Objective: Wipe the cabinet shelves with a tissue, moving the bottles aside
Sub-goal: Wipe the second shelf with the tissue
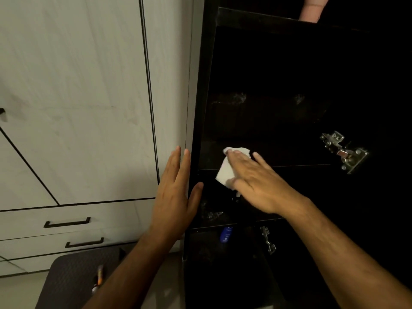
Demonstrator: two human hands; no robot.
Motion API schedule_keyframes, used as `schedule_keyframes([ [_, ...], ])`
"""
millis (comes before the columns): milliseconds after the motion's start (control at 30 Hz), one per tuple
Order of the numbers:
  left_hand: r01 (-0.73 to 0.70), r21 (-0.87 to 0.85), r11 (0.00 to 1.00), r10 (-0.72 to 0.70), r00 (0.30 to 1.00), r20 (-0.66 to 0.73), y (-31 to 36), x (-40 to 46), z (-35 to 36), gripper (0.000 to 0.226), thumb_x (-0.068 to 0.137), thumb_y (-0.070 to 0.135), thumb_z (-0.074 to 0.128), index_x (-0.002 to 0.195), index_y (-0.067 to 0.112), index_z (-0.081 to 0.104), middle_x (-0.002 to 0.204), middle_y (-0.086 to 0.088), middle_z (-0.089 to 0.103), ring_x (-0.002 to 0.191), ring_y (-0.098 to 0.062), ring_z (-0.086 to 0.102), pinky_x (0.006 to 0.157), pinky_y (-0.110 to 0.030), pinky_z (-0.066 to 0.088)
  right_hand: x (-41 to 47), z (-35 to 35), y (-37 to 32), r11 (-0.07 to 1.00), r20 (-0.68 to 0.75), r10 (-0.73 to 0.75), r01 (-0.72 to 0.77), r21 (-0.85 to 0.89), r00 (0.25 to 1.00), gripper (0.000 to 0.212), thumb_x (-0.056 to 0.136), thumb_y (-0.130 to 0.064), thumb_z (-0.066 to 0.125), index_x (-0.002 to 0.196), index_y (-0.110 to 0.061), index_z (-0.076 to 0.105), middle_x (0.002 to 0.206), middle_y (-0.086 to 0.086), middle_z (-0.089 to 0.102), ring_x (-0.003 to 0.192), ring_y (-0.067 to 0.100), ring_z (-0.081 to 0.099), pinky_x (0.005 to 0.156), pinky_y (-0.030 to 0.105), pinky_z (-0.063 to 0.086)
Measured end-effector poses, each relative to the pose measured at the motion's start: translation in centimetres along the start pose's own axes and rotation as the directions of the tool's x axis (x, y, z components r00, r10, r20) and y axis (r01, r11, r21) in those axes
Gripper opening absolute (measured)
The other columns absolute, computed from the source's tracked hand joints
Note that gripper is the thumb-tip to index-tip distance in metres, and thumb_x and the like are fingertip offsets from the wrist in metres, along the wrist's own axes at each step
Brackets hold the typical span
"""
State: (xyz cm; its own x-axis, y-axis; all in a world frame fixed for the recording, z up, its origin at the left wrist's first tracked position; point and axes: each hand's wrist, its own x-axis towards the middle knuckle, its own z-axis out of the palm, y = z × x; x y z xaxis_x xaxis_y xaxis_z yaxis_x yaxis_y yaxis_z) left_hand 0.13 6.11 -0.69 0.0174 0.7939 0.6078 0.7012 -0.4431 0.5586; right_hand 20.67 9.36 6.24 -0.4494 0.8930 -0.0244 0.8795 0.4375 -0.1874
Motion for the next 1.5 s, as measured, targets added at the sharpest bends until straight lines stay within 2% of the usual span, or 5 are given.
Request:
schedule_keyframes([
  [667,0.039,0.011,0.999,-0.039,0.999,0.011,-0.8,0.7,-1.9,0.070,0.095,0.021,0.051,0.153,0.023,0.012,0.159,0.007,0.006,0.149,-0.013,0.010,0.116,-0.030,0.016,1.7,-1.0,-1.1,0.968,0.101,-0.013,0.038,-0.250,0.995,0.111,0.078,-0.035,0.068,0.156,-0.019,-0.010,0.163,-0.004,-0.016,0.149,0.009,-0.014,0.121,0.040,-0.011],
  [1267,0.051,-0.032,0.998,-0.049,0.998,0.044,-0.2,0.9,-3.3,0.070,0.090,0.016,0.043,0.151,0.028,0.011,0.156,0.014,0.010,0.148,-0.008,0.012,0.116,-0.026,0.015,6.1,-1.0,-4.1,0.992,0.078,-0.121,0.118,0.042,0.990,0.098,0.077,-0.024,0.071,0.155,-0.010,0.012,0.163,0.003,0.013,0.150,0.011,0.001,0.122,0.033,-0.006],
  [1367,0.051,-0.048,0.998,-0.048,0.997,0.057,-0.1,0.9,-3.2,0.071,0.091,0.014,0.045,0.152,0.028,0.012,0.156,0.015,0.010,0.148,-0.009,0.014,0.119,-0.033,0.020,6.0,-1.7,-3.8,0.987,0.081,-0.113,0.102,0.126,0.990,0.080,0.079,-0.018,0.069,0.146,-0.008,0.028,0.128,-0.012,0.048,0.143,0.015,0.028,0.123,0.035,-0.004],
  [1433,0.053,-0.062,0.997,-0.049,0.997,0.065,0.1,0.8,-3.0,0.070,0.089,0.016,0.043,0.153,0.025,0.014,0.155,0.016,0.010,0.148,-0.010,0.015,0.119,-0.038,0.024,5.6,-1.8,-4.1,0.984,0.070,-0.111,0.100,0.146,0.991,0.072,0.080,-0.015,0.069,0.142,-0.006,0.033,0.092,-0.028,0.033,0.135,0.020,0.039,0.124,0.035,-0.002],
  [1500,0.054,-0.071,0.996,-0.049,0.997,0.066,0.3,0.9,-2.9,0.070,0.089,0.017,0.043,0.153,0.023,0.016,0.154,0.017,0.011,0.147,-0.010,0.017,0.117,-0.042,0.029,4.8,-1.6,-4.1,0.981,0.059,-0.131,0.121,0.152,0.990,0.078,0.081,-0.017,0.069,0.146,-0.008,0.028,0.111,-0.026,0.042,0.141,0.018,0.030,0.123,0.030,-0.005],
])
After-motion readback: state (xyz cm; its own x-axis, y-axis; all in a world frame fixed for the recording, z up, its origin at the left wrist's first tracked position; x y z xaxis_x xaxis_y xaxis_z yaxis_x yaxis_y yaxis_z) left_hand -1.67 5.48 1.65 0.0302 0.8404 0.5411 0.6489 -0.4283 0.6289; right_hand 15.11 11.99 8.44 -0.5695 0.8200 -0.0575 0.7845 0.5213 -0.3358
